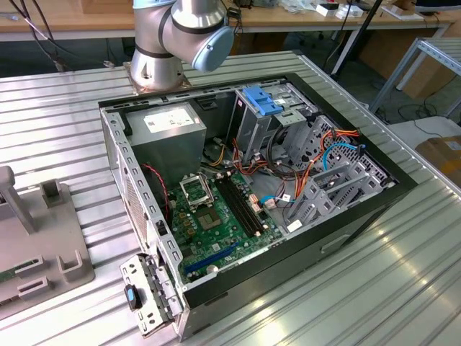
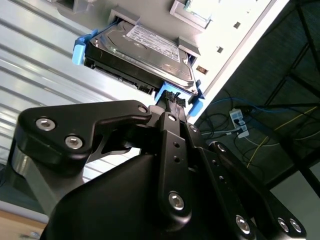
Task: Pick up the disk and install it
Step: 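Pick up the disk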
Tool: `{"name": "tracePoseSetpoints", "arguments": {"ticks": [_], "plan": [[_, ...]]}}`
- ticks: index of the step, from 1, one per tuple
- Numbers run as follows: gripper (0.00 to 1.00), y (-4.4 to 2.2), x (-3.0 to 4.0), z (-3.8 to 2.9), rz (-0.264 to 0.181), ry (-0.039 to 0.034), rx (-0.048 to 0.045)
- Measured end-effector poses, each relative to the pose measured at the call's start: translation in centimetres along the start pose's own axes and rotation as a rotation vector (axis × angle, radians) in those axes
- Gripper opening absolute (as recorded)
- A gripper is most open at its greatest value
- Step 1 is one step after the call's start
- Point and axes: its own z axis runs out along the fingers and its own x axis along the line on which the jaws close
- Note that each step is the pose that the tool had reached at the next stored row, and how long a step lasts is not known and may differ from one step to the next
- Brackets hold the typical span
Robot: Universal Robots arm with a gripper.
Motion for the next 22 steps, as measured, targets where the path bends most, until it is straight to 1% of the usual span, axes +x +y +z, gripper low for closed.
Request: {"name": "tracePoseSetpoints", "arguments": {"ticks": [9, 16, 17, 19, 21, 22], "plan": [[0.11, 0.0, 0.0, 0.04, -0.042, 0.002, 0.0027], [0.11, 0.02, 0.0, 0.17, -0.096, 0.0047, 0.0044], [0.11, 0.03, 0.0, 0.21, -0.111, 0.0054, 0.004], [0.11, 0.04, 0.01, 0.25, -0.16, 0.0075, 0.003], [0.11, 0.04, 0.01, 0.26, -0.193, 0.0091, 0.0023], [0.11, 0.03, 0.01, 0.27, -0.228, 0.0108, 0.0015]]}}
